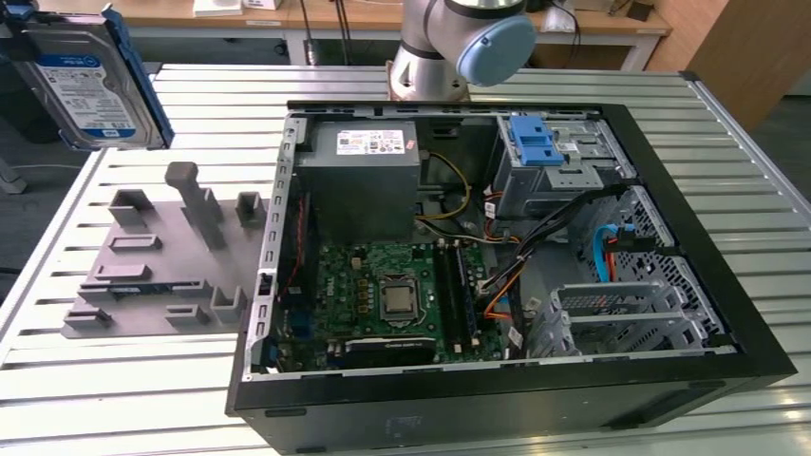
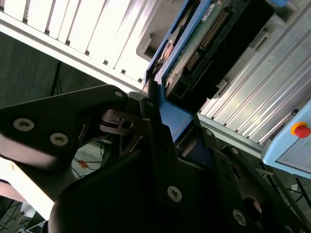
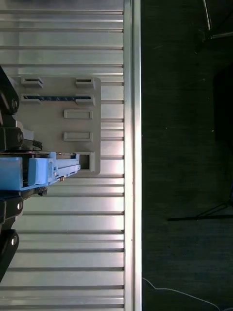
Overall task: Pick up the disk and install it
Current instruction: 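Pick up the disk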
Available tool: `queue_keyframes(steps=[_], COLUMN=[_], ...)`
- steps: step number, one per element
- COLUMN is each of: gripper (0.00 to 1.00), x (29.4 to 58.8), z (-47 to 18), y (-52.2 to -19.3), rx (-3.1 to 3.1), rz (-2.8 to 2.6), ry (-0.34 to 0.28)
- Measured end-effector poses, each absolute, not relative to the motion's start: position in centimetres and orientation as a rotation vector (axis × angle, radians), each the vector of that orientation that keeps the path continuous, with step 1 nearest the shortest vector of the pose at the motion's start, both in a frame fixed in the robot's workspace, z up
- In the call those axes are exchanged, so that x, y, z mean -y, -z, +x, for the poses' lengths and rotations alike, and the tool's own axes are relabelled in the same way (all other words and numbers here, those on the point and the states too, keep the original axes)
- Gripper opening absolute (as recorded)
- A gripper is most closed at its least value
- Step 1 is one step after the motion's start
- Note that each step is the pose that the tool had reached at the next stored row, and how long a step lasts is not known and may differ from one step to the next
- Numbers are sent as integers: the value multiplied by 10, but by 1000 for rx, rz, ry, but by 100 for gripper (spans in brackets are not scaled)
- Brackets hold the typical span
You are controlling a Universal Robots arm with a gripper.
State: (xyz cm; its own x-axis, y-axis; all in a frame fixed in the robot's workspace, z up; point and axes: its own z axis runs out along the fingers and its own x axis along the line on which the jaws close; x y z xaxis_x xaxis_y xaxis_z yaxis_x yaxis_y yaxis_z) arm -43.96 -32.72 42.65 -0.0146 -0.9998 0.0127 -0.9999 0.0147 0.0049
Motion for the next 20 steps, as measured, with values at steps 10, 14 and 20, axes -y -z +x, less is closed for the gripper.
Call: queue_keyframes(steps=[10,14,20], gripper=[36,36,36], x=[327,327,327], z=[-440,-440,-440], y=[-428,-429,-430], rx=[2229,2229,2229], rz=[2196,2196,2196], ry=[-9,-9,-9])
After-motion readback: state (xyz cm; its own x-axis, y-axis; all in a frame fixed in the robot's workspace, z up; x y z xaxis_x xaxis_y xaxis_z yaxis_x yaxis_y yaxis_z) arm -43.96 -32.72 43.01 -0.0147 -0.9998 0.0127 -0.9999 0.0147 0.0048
